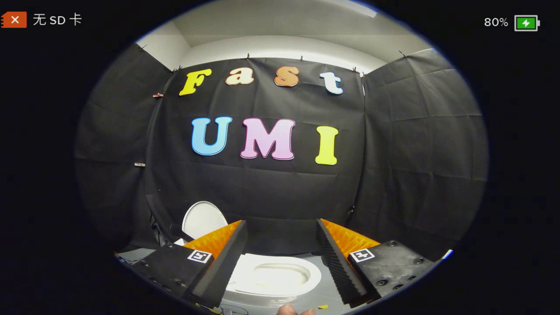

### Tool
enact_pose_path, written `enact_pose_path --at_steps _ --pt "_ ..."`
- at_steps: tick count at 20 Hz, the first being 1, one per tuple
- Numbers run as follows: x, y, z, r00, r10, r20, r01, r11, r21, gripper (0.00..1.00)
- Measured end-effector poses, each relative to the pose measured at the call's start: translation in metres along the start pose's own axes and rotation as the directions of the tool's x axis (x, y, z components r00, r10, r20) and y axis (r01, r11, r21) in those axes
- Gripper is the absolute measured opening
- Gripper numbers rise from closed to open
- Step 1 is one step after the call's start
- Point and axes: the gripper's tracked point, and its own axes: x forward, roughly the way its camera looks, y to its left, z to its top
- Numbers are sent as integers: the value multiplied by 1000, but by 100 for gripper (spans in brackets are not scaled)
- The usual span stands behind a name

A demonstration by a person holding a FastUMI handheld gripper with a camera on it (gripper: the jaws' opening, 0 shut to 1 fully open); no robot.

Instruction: Open the toilet lid.

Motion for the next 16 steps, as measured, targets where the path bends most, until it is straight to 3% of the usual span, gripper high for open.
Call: enact_pose_path --at_steps 16 --pt "-2 1 1 1000 -7 8 7 1000 -12 98"
